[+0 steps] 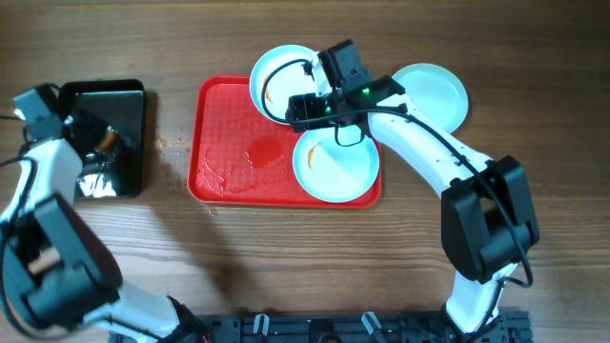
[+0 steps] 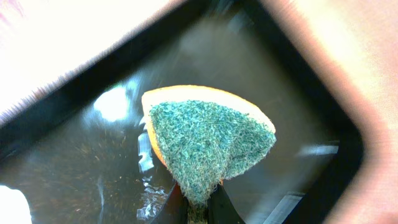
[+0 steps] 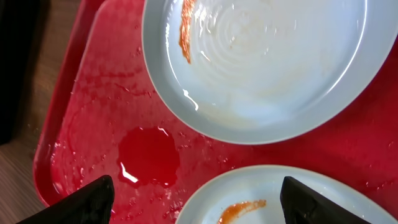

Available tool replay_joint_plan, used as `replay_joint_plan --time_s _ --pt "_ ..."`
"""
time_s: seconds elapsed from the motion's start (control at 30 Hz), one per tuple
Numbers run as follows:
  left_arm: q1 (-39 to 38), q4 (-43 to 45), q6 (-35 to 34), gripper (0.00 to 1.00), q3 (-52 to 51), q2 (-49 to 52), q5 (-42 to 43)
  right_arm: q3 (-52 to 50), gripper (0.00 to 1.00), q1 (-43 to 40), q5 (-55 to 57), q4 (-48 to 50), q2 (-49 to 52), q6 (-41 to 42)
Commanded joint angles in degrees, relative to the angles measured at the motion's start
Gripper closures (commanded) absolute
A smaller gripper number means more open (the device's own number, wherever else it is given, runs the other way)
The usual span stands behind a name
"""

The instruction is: Clean dirty plates on tray and stack at the side

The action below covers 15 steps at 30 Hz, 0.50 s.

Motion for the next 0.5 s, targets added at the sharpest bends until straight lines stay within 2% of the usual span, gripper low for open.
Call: replay_joint_plan --time_s 0.0,0.27,0.37,0.47 --pt "0.11 -1.46 0.7 0.96 0.31 -8.83 1.64 2.89 0.1 0.11 2.95 -1.33 -0.76 0.17" --pt "0.09 -3.98 0.68 0.96 0.2 -8.11 2.08 17.73 0.1 -2.69 11.47 -19.69 -0.74 -3.28" --pt "0.11 -4.15 0.68 0.96 0.2 -8.11 2.27 19.52 0.1 -3.8 11.47 -20.0 -0.74 -2.71" --pt "0.09 -4.42 0.68 0.96 0.2 -8.11 2.27 19.06 0.11 -4.46 11.47 -15.04 0.74 -0.87"
